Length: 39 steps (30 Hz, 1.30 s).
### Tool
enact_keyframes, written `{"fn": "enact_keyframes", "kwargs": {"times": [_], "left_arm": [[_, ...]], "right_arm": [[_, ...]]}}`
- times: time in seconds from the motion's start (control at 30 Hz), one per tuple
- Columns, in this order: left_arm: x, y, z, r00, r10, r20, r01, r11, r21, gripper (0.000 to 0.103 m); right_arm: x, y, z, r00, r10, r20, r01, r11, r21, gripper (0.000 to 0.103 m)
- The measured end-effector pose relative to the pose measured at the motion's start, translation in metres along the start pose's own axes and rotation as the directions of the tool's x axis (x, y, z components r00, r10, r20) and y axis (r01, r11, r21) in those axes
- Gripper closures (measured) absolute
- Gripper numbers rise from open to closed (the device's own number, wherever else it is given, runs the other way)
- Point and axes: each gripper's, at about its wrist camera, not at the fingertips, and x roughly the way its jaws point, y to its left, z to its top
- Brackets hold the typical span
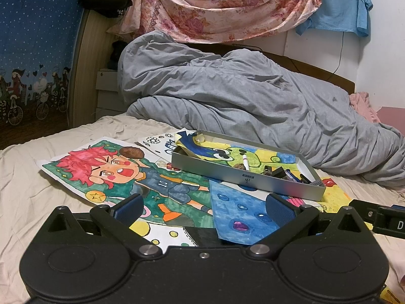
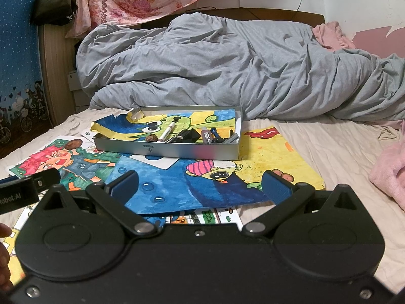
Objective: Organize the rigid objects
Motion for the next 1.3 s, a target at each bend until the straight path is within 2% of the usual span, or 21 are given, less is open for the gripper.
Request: {"fn": "enact_keyframes", "kwargs": {"times": [0.83,1.3], "left_arm": [[-0.0024,-0.001,-0.0028,1.0,-0.01,0.007,0.01,1.0,0.016,0.001],[-0.0057,-0.003,-0.0016,1.0,0.015,0.016,-0.015,0.999,0.03,0.001]], "right_arm": [[-0.0003,0.0005,-0.0004,1.0,-0.009,0.006,0.009,1.0,0.005,0.001],[0.0006,-0.0031,-0.0022,1.0,-0.003,-0.007,0.003,1.0,0.007,0.001]]}}
